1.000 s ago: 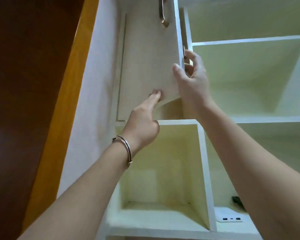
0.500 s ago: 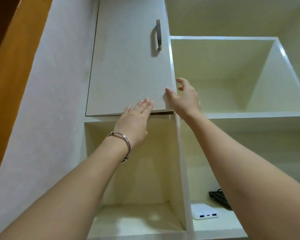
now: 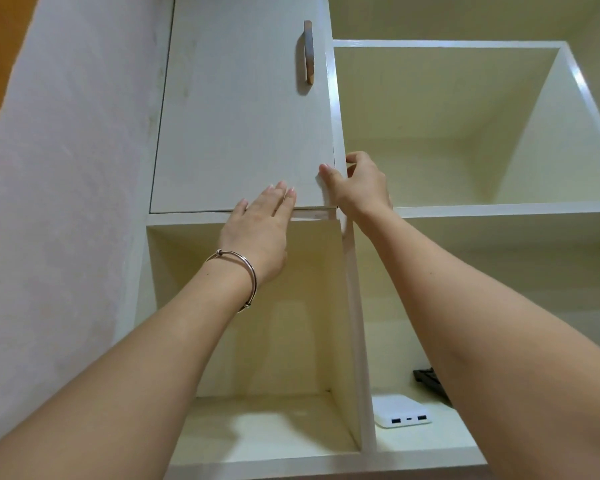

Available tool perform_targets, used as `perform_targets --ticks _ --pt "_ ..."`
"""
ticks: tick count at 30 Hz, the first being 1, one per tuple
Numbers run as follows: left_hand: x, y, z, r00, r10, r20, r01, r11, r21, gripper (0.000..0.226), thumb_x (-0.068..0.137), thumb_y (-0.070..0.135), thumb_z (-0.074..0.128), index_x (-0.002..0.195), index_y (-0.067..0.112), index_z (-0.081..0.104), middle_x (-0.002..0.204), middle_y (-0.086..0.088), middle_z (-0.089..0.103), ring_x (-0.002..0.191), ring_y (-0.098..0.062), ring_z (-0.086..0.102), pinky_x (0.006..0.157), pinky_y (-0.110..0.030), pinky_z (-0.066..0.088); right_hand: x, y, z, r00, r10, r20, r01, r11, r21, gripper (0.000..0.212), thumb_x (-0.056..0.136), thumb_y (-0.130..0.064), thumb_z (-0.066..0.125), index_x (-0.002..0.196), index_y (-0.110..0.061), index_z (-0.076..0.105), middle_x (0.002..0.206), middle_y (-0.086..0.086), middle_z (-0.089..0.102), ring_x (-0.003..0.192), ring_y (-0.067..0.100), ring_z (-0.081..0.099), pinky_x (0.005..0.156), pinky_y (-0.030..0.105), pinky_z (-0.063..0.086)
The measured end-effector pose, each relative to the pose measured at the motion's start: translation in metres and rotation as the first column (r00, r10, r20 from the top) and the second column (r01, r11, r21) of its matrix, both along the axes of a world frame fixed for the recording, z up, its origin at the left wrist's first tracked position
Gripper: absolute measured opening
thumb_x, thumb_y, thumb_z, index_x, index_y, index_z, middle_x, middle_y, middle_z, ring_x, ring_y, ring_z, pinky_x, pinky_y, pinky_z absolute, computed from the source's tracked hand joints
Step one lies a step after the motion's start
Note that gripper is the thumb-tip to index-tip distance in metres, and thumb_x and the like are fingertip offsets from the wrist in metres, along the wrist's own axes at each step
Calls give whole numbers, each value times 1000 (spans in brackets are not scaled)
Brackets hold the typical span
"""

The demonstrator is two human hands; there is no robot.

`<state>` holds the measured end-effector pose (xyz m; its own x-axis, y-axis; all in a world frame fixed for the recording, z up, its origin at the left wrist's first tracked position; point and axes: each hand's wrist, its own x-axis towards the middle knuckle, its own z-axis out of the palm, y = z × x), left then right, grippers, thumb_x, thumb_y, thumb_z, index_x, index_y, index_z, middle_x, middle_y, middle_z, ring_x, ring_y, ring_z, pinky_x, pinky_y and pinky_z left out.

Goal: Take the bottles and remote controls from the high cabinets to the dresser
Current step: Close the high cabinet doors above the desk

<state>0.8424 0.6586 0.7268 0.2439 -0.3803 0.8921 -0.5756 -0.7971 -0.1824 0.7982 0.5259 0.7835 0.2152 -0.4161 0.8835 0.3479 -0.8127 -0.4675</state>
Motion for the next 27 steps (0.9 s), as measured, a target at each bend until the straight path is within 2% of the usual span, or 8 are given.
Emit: perform_targets --ticks 5,9,11,14,17,20,24,27 --pt "-3 7 1 999 -35 -32 35 999 -23 75 85 10 41 148 26 3 158 10 -2 145 -7 1 119 -37 8 -2 2 1 997 71 -13 -71 997 11 54 85 -45 55 129 -14 47 126 6 58 116 27 55 98 47 45" --pt "-8 19 -8 996 -20 -86 19 1000 -8 73 86 19 43 147 28 5 158 12 1 146 -10 3 119 -41 11 -22 1 2 981 113 -155 -115 993 -4 43 86 -32 58 122 -9 53 120 12 61 109 31 59 92 48 51" --pt "-9 24 -15 993 -35 -111 33 999 -20 73 85 21 45 147 27 8 158 10 3 146 -13 4 119 -41 11 -32 1 -5 975 123 -186 -126 992 -6 49 87 -26 58 131 -9 46 124 12 58 114 30 56 95 47 49" --pt "-13 28 -29 984 -139 -114 132 989 -64 70 84 22 48 147 21 17 157 4 14 145 -17 12 118 -40 16 -49 6 -28 980 63 -190 -72 997 -38 56 86 -22 59 138 -9 39 131 11 53 121 25 51 103 39 44" --pt "-24 31 -53 920 -359 -154 330 926 -184 60 80 25 47 138 16 38 150 -3 34 139 -21 28 115 -36 24 -71 9 -59 989 -7 -147 1 999 -41 46 86 -24 57 130 -13 48 125 8 58 117 23 54 100 37 45" --pt "-45 32 -92 763 -611 -209 504 766 -400 38 82 20 49 118 13 60 125 -5 60 121 -20 51 99 -23 36 -101 9 -108 979 -103 -178 95 994 -48 35 86 -22 55 120 -15 57 106 2 64 101 15 59 92 29 48" --pt "-75 28 -183 408 -840 -359 611 543 -575 19 86 12 53 92 28 63 90 11 67 80 1 61 72 -9 44 -162 5 -217 926 -201 -320 211 977 -3 25 87 -22 57 109 -16 65 91 -5 62 82 8 56 71 16 44" --pt "-102 20 -289 132 -804 -580 628 520 -579 22 87 13 54 89 33 63 90 19 67 84 1 63 81 -14 46 -226 3 -330 821 -218 -527 306 948 84 22 87 -22 59 108 -19 65 94 -8 64 86 6 60 71 5 43"
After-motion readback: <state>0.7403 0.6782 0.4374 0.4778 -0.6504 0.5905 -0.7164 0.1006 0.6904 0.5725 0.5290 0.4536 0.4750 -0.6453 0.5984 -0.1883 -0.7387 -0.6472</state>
